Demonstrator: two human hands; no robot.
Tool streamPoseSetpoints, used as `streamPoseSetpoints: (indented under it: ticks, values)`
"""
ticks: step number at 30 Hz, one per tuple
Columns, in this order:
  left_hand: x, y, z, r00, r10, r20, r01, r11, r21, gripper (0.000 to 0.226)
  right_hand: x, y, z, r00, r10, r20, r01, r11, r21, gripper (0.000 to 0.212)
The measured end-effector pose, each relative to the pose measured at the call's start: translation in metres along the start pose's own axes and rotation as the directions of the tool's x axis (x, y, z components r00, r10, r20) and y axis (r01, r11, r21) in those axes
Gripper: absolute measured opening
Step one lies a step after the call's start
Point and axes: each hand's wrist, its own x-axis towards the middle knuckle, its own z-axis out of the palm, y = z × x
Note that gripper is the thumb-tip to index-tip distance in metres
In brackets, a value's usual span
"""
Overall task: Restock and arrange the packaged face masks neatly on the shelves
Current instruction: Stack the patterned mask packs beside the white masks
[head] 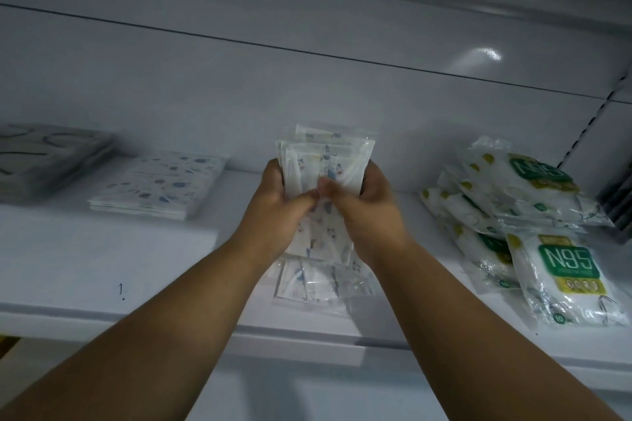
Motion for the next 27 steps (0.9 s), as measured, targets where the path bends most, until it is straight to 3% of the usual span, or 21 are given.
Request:
streamPoseSetpoints:
  ticks: [3,5,7,9,11,14,16,19,22,27]
  values:
    - [-0.005,-0.009,-0.012,0.991,-0.098,0.089,0.088,0.990,0.113,0.037,-0.005,0.002,0.002,0.998,0.030,-0.052,-0.025,0.996,0.087,0.028]
    - [-0.005,-0.015,-0.022,0.990,-0.115,0.084,0.099,0.980,0.171,0.032,-0.005,0.000,0.006,0.993,0.072,-0.091,-0.046,0.964,0.263,0.027]
    - [-0.006,-0.014,-0.032,0.996,-0.078,-0.045,0.079,0.997,0.002,0.030,0.002,-0.004,0.012,0.983,0.154,-0.102,-0.085,0.866,0.493,0.029]
    - [-0.010,-0.004,-0.037,0.979,-0.117,-0.165,0.062,0.950,-0.306,0.032,0.010,-0.008,0.021,0.972,0.225,-0.069,-0.120,0.727,0.676,0.037]
    - [-0.016,0.005,-0.041,0.977,-0.153,-0.148,0.060,0.865,-0.498,0.038,0.012,-0.007,0.039,0.970,0.242,-0.008,-0.153,0.639,0.754,0.047]
    - [-0.020,0.012,-0.055,0.969,-0.226,-0.102,0.118,0.780,-0.615,0.037,0.002,0.001,0.077,0.962,0.258,0.090,-0.228,0.578,0.783,0.050]
    - [-0.018,0.014,-0.079,0.953,-0.252,-0.166,0.106,0.794,-0.599,0.033,-0.003,0.005,0.098,0.958,0.273,0.084,-0.239,0.607,0.758,0.047]
    - [-0.013,0.014,-0.135,0.948,-0.161,-0.273,0.043,0.919,-0.392,0.032,-0.004,0.010,0.118,0.951,0.308,-0.032,-0.208,0.711,0.672,0.044]
    - [-0.009,0.017,-0.201,0.974,-0.055,-0.218,0.027,0.991,-0.129,0.037,-0.005,0.015,0.136,0.955,0.263,-0.139,-0.180,0.883,0.433,0.023]
    - [-0.016,0.015,-0.259,0.996,-0.016,-0.084,0.024,0.995,0.101,0.031,-0.021,0.023,0.188,0.971,0.237,-0.017,-0.236,0.971,0.037,0.024]
